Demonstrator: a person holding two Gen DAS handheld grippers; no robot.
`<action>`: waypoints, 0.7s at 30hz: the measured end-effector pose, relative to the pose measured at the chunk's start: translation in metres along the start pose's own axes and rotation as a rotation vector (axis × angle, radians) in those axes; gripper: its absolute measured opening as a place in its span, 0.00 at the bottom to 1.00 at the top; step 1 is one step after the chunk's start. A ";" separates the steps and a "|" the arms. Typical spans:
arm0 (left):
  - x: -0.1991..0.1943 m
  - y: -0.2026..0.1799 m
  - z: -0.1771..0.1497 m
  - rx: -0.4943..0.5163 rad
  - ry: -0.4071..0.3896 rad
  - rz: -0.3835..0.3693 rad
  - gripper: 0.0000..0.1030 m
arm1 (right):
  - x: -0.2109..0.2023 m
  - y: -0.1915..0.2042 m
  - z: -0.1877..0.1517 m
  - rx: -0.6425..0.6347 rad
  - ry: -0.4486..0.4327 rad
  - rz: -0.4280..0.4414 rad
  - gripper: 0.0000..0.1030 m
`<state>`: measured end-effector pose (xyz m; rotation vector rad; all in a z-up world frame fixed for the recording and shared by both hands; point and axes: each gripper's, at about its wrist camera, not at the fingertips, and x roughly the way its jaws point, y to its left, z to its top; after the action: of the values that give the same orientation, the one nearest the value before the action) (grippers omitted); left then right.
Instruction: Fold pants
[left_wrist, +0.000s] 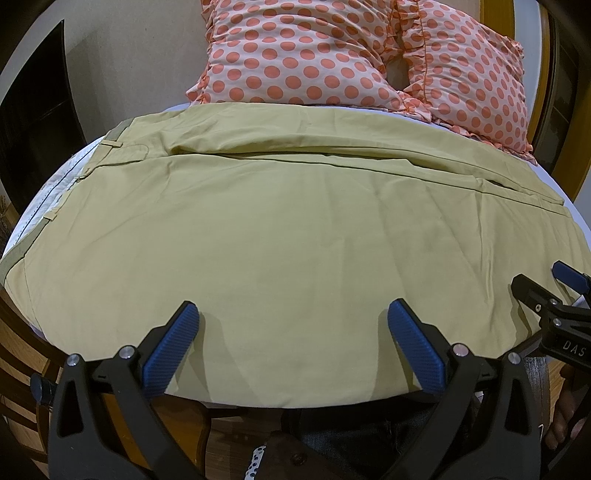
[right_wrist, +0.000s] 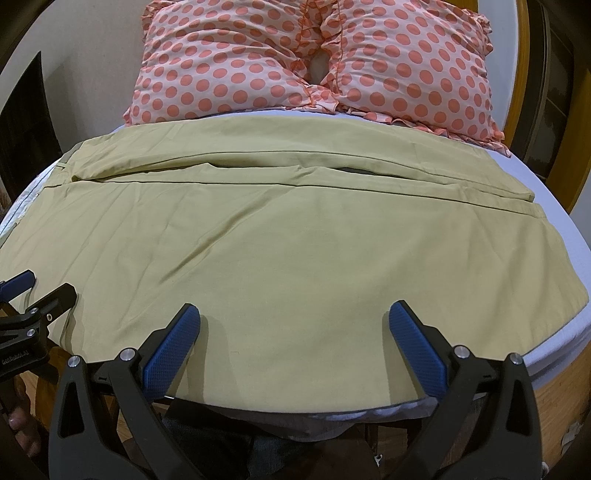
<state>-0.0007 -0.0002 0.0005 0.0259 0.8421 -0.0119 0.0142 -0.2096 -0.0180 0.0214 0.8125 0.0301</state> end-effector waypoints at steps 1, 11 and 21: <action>0.000 0.000 0.000 0.003 -0.006 -0.002 0.98 | -0.002 0.000 0.002 -0.011 0.012 0.012 0.99; -0.003 0.020 0.021 -0.051 -0.047 -0.103 0.98 | 0.034 -0.153 0.151 0.356 0.057 -0.213 0.99; 0.003 0.009 0.043 -0.020 -0.116 -0.152 0.98 | 0.187 -0.278 0.249 0.787 0.232 -0.435 0.73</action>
<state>0.0337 0.0081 0.0275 -0.0573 0.7269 -0.1465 0.3287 -0.4824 0.0087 0.5912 1.0035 -0.7106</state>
